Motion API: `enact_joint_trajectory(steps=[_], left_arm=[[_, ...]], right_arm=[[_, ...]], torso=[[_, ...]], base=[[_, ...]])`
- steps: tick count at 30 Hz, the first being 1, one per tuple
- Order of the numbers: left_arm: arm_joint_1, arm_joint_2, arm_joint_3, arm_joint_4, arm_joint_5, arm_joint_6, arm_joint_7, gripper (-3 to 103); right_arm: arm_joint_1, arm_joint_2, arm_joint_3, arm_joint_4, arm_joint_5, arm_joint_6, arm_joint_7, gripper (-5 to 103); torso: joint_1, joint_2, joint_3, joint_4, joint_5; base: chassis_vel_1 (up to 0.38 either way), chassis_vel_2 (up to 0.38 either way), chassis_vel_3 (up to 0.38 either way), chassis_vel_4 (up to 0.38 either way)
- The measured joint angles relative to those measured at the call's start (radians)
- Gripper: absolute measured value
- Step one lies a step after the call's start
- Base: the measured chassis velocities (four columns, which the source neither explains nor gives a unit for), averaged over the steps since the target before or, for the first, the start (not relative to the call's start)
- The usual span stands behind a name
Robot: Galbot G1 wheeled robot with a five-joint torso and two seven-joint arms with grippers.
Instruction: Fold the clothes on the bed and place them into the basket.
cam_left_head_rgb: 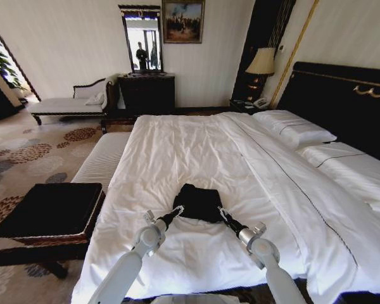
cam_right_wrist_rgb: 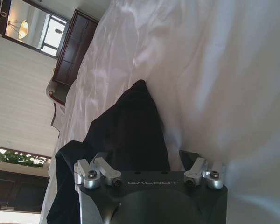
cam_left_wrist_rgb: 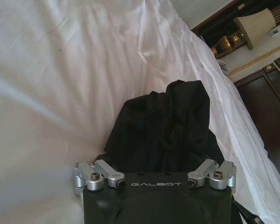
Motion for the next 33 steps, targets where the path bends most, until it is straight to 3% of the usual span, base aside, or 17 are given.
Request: enact_joint_trajectory(steps=[2, 3, 4, 6, 7, 8, 10, 12, 15, 17, 20, 23, 27, 33], left_arm=[[-0.001, -0.005, 0.002, 0.000, 0.009, 0.000, 0.000, 77], [-0.001, -0.005, 0.002, 0.000, 0.009, 0.000, 0.000, 77], [0.000, -0.007, 0.003, -0.002, 0.015, -0.001, 0.000, 72], [0.000, -0.007, 0.003, -0.004, 0.019, -0.002, 0.000, 72], [0.002, -0.008, 0.005, -0.009, 0.026, -0.004, 0.000, 61], [0.003, -0.008, 0.005, -0.010, 0.029, -0.005, 0.001, 61], [0.004, -0.004, 0.007, -0.017, 0.037, -0.007, 0.003, 44], [0.004, -0.003, 0.007, -0.019, 0.038, -0.008, 0.004, 44], [0.003, -0.004, 0.008, -0.020, 0.039, -0.009, 0.010, 28], [0.002, -0.007, 0.009, -0.020, 0.040, -0.010, 0.012, 28], [0.002, -0.016, 0.012, -0.017, 0.047, -0.011, 0.018, 12], [0.004, -0.019, 0.013, -0.018, 0.050, -0.013, 0.019, 3], [0.012, -0.015, 0.012, -0.042, 0.056, -0.015, 0.019, 3], [0.101, 0.060, -0.033, -0.209, 0.096, -0.021, 0.031, 3]], right_arm=[[-0.003, -0.002, 0.000, 0.002, -0.007, 0.000, -0.008, 75], [-0.003, -0.002, 0.000, 0.002, -0.007, 0.000, -0.008, 75], [-0.003, -0.002, 0.000, 0.003, -0.020, 0.000, -0.012, 64], [-0.003, -0.002, 0.000, 0.005, -0.026, 0.000, -0.014, 64], [-0.003, -0.002, -0.002, 0.009, -0.040, 0.002, -0.017, 54], [-0.003, -0.002, -0.002, 0.011, -0.044, 0.002, -0.018, 54], [-0.002, -0.002, -0.004, 0.017, -0.056, 0.005, -0.019, 42], [-0.001, -0.002, -0.005, 0.018, -0.058, 0.005, -0.019, 37], [0.000, -0.002, -0.006, 0.018, -0.063, 0.006, -0.020, 27], [0.000, -0.002, -0.006, 0.018, -0.066, 0.006, -0.020, 21], [-0.003, 0.000, -0.009, 0.027, -0.087, 0.012, -0.020, 7], [-0.007, 0.000, -0.011, 0.037, -0.108, 0.021, -0.018, 5], [-0.017, -0.002, -0.014, 0.061, -0.158, 0.038, -0.018, 5], [-0.078, -0.007, -0.018, 0.179, -0.360, 0.097, -0.024, 5]], torso=[[0.000, 0.000, 0.000, -0.0001, 0.0001], [0.000, 0.000, 0.000, -0.0001, 0.0001], [0.000, 0.000, 0.000, -0.0001, 0.0001], [0.000, 0.000, 0.000, 0.0000, 0.0001], [0.000, 0.000, 0.000, -0.0001, 0.0000], [0.000, 0.000, 0.000, -0.0001, 0.0000], [0.000, 0.000, 0.000, 0.0000, 0.0000], [0.000, 0.000, 0.000, 0.0000, 0.0000], [0.000, 0.000, 0.000, 0.0000, 0.0000], [0.000, 0.000, 0.000, 0.0000, 0.0000], [0.000, 0.000, 0.000, 0.0000, 0.0000], [0.000, 0.000, 0.000, 0.0000, 0.0000], [0.000, 0.000, 0.000, 0.0000, 0.0000], [0.000, 0.000, 0.000, 0.0000, -0.0001]], base=[[0.000, 0.000, 0.000, 0.000], [0.000, 0.000, 0.000, 0.000], [0.000, 0.000, 0.000, 0.000], [0.000, 0.000, 0.000, 0.000], [0.000, 0.000, 0.000, 0.000], [0.000, 0.000, 0.000, 0.000], [0.000, 0.000, 0.000, 0.000], [0.000, 0.000, 0.000, 0.000], [0.000, 0.000, 0.000, 0.000], [0.000, 0.000, 0.000, 0.000], [0.000, 0.000, 0.000, 0.000], [0.000, 0.000, 0.000, 0.000], [0.000, 0.000, 0.000, 0.000], [0.000, 0.000, 0.000, 0.000]])
